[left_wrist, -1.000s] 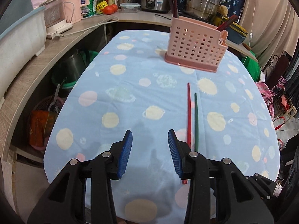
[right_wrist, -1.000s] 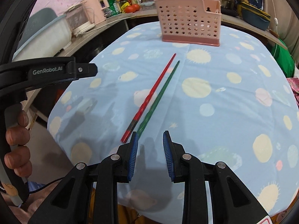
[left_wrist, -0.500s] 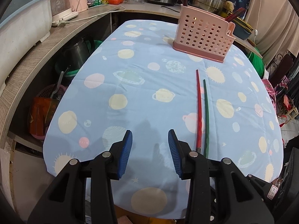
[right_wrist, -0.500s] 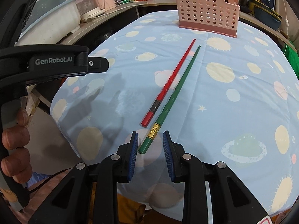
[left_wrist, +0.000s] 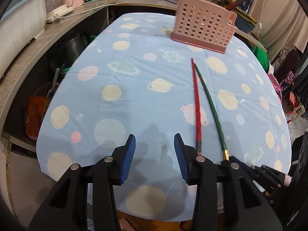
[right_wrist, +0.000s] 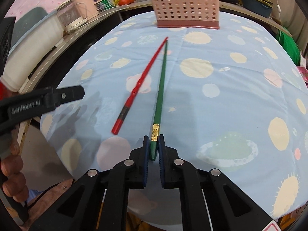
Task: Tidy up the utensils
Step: 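Grasp the green chopstick with the right tool while the left tool grasps the red chopstick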
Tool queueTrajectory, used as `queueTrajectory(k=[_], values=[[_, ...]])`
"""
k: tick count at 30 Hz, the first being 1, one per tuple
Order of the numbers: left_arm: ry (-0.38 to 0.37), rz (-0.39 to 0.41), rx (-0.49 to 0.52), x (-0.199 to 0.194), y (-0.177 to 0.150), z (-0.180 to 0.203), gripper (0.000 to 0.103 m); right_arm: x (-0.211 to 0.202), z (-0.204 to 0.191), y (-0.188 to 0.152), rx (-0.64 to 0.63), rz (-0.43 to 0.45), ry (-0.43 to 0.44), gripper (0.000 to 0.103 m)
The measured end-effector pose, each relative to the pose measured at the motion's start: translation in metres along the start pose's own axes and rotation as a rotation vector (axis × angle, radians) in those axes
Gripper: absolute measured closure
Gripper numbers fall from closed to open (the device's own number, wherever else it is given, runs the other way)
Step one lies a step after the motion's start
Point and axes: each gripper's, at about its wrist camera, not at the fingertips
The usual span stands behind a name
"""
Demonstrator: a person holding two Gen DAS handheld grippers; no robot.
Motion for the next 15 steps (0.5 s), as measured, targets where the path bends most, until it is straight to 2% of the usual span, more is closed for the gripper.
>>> queueTrajectory(k=[3, 15], values=[[-0.02, -0.01, 0.02, 0.002, -0.004, 0.01, 0.059, 0.0, 0.007, 0.001, 0.021, 0.005, -0.012, 0.096], [-0.101, -0.072, 0.039, 0.019, -0.016, 0.036, 0.055, -0.002, 0.027, 0.006, 0.081, 0.02, -0.052, 0.096]])
Point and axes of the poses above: each gripper's, at about its wrist camera, not at the fingertips, and x roughly the way its jaws point, z to its right, y to its top, and after that the axes turned 14 degrees about z, right-handed
